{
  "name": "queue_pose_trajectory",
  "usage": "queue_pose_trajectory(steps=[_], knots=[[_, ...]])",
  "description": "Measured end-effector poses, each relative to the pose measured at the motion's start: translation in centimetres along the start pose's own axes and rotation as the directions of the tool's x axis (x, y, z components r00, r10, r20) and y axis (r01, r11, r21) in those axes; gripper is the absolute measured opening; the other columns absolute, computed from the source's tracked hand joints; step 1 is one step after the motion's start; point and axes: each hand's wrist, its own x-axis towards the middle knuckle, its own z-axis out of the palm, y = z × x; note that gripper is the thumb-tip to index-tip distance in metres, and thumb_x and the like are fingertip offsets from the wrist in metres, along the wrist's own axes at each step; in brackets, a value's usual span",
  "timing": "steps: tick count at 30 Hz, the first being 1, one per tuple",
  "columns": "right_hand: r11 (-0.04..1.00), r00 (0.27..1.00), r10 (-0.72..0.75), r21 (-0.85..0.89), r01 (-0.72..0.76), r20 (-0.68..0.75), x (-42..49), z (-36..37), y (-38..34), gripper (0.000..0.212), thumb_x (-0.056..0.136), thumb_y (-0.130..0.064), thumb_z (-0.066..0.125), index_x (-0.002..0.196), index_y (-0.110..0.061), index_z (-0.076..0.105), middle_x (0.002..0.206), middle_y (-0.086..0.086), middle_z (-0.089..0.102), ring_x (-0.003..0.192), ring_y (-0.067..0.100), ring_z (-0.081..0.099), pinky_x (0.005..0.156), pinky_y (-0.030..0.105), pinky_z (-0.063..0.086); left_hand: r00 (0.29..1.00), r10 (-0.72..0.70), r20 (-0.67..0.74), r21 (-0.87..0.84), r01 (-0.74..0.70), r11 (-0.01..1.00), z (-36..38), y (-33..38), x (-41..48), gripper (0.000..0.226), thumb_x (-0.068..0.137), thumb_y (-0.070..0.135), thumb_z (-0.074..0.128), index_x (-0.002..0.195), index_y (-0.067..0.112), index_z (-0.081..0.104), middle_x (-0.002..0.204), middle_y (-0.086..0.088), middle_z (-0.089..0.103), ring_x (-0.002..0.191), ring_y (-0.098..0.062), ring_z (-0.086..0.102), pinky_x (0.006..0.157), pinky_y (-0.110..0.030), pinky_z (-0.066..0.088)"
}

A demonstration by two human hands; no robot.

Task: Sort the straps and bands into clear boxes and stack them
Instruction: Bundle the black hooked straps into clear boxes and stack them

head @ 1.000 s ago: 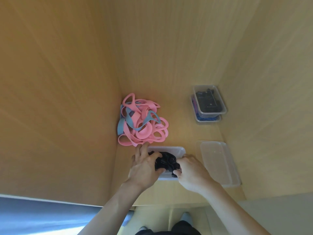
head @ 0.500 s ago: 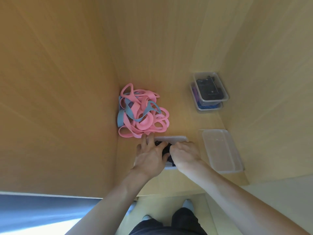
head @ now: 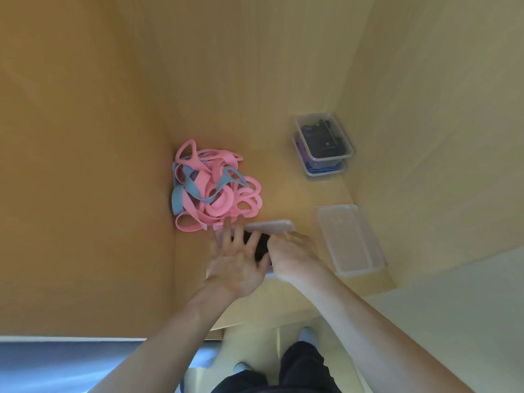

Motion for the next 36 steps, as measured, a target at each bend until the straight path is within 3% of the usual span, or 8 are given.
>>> queue_pose_trajectory(steps=[4,8,13,16,19,24,31,36], knots=[[0.997,0.994,0.032,0.069,-0.025,-0.102,-0.5,0.7,0.7,0.013,0.092,-0.01,0.061,0.104,-0.012,0.064,0.113,0.009,0.065,0.109,0.028,0.061,0.073,0.031,0.04,1.0,0.029,-0.009,-0.008,-0.029,1.0,-0.3,0.0,0.0,0.075,0.086,0.068,-0.005,0.144,0.033,0.028,0.168,-0.007,-0.008,0.152,-0.03,-0.022,0.116,-0.061,-0.011],[0.924,0.944,0.157,0.38,-0.038,-0.289,-1.5,0.9,3.0,0.013,0.093,-0.018,0.058,0.099,-0.013,0.068,0.103,0.004,0.065,0.093,0.025,0.063,0.069,0.031,0.047,0.969,0.194,-0.151,-0.04,-0.202,0.979,-0.5,-0.5,-0.5,0.068,0.098,0.061,0.006,0.145,0.023,0.038,0.17,-0.004,-0.002,0.153,-0.02,-0.021,0.124,-0.052,-0.007],[0.701,0.861,0.43,0.702,-0.128,-0.272,-1.2,3.4,6.4,0.012,0.092,-0.013,0.056,0.086,-0.019,0.065,0.088,-0.004,0.065,0.078,0.017,0.062,0.063,0.03,0.049,0.967,0.248,-0.054,-0.093,-0.253,0.963,-0.8,-0.7,0.0,0.088,0.086,0.086,0.01,0.158,0.04,-0.009,0.165,0.002,-0.027,0.149,-0.015,-0.032,0.123,-0.043,-0.015],[0.734,0.839,0.485,0.637,-0.237,-0.247,-0.7,5.8,8.0,0.004,0.093,-0.016,0.058,0.091,-0.016,0.062,0.094,-0.001,0.058,0.082,0.021,0.061,0.07,0.032,0.049,0.968,0.25,-0.013,-0.052,-0.251,0.967,-0.7,-0.5,0.0,0.103,0.074,0.098,0.014,0.153,0.044,-0.023,0.16,0.001,-0.038,0.146,-0.018,-0.038,0.122,-0.046,-0.018],[0.796,0.835,0.483,0.531,-0.292,-0.263,-0.4,7.6,8.6,0.014,0.095,-0.029,0.06,0.095,-0.015,0.062,0.1,0.002,0.053,0.093,0.026,0.059,0.084,0.036,0.048,0.973,0.23,0.008,-0.02,-0.23,0.973,-0.6,-0.1,0.2,0.108,0.069,0.101,0.01,0.15,0.043,-0.03,0.159,-0.003,-0.039,0.147,-0.024,-0.037,0.122,-0.051,-0.016],[0.857,0.838,0.456,0.399,-0.325,-0.298,0.5,9.2,9.1,0.029,0.095,-0.045,0.058,0.101,-0.017,0.061,0.108,0.003,0.053,0.103,0.025,0.053,0.09,0.036,0.041,0.984,0.178,0.013,0.018,-0.178,0.984,-0.3,0.7,0.3,0.107,0.065,0.1,-0.005,0.148,0.039,-0.036,0.161,-0.009,-0.035,0.147,-0.029,-0.034,0.12,-0.055,-0.017],[0.898,0.838,0.413,0.313,-0.309,-0.357,0.9,9.9,9.0,0.008,0.088,-0.022,0.06,0.087,-0.014,0.063,0.099,0.004,0.058,0.096,0.026,0.054,0.084,0.036,0.038,0.991,0.132,0.038,0.048,-0.133,0.99,-0.4,1.2,0.4,0.106,0.064,0.099,-0.01,0.145,0.038,-0.039,0.163,-0.009,-0.029,0.15,-0.032,-0.027,0.12,-0.056,-0.014],[0.913,0.843,0.392,0.268,-0.308,-0.369,0.3,9.8,9.5,0.008,0.087,-0.021,0.062,0.091,-0.014,0.064,0.098,0.004,0.057,0.095,0.026,0.056,0.083,0.036,0.039,0.992,0.106,0.069,0.054,-0.11,0.992,-0.7,1.4,0.4,0.106,0.061,0.099,-0.013,0.143,0.038,-0.043,0.162,-0.009,-0.031,0.149,-0.033,-0.029,0.119,-0.057,-0.015]])
